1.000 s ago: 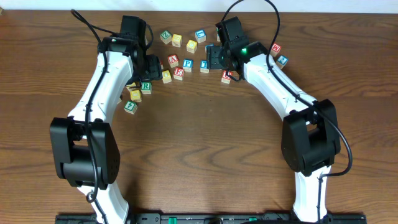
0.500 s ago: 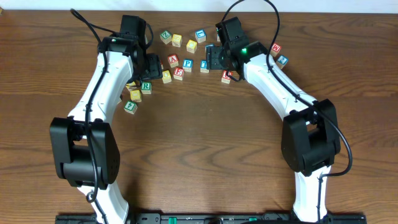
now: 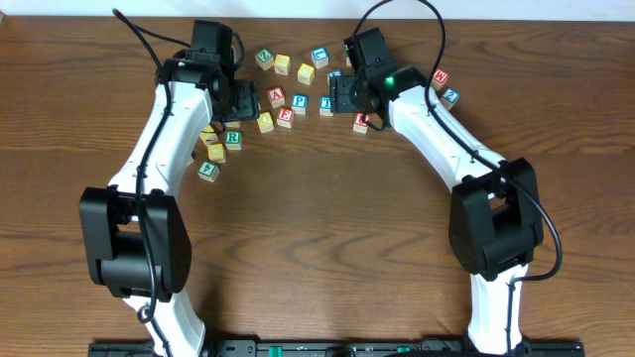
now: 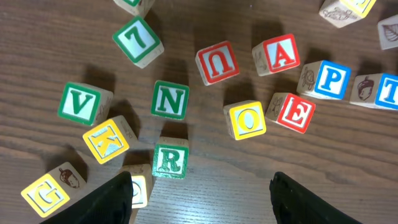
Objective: Spell out NEURIPS
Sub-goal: 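Lower left gripper and grasp the green N block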
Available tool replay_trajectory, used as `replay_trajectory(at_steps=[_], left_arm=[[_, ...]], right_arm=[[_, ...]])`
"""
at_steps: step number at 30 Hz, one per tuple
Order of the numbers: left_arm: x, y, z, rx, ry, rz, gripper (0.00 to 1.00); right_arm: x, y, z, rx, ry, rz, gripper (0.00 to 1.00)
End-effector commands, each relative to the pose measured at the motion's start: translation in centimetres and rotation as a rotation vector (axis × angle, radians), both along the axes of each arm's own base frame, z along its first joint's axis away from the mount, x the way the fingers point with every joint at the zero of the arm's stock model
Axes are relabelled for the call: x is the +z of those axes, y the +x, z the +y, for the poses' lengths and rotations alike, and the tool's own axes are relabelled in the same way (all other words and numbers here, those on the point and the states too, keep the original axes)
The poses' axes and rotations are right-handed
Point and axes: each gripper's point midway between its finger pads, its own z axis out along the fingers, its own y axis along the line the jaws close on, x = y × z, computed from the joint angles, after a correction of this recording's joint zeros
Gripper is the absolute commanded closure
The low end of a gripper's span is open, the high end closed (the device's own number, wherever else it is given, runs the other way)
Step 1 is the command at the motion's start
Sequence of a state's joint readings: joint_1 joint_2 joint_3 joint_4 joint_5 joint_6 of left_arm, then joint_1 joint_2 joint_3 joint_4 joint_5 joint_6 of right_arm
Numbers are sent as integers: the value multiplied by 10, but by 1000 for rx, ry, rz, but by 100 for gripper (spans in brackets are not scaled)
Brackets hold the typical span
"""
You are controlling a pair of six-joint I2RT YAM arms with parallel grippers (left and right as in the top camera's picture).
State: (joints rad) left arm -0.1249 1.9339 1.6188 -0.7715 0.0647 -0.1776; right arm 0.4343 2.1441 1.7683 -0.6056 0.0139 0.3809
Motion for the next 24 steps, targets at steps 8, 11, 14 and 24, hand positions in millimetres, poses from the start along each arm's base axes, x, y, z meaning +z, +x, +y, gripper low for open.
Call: replay_trajectory(at_steps=[8,11,14,24], left_arm=[[23,18,2,-22,22,-68,30],[24,21,4,-16,29,-78,30],[23,26,5,-12,32,-98,30],[-33,33,16,-45,90,-8,30]], right_arm=[[23,6,-13,-11,11,-32,30],[23,6,-12,-11,12,-33,30],[23,6,-12,-11,11,-33,30],[22,6,-13,-11,10,-31,29]])
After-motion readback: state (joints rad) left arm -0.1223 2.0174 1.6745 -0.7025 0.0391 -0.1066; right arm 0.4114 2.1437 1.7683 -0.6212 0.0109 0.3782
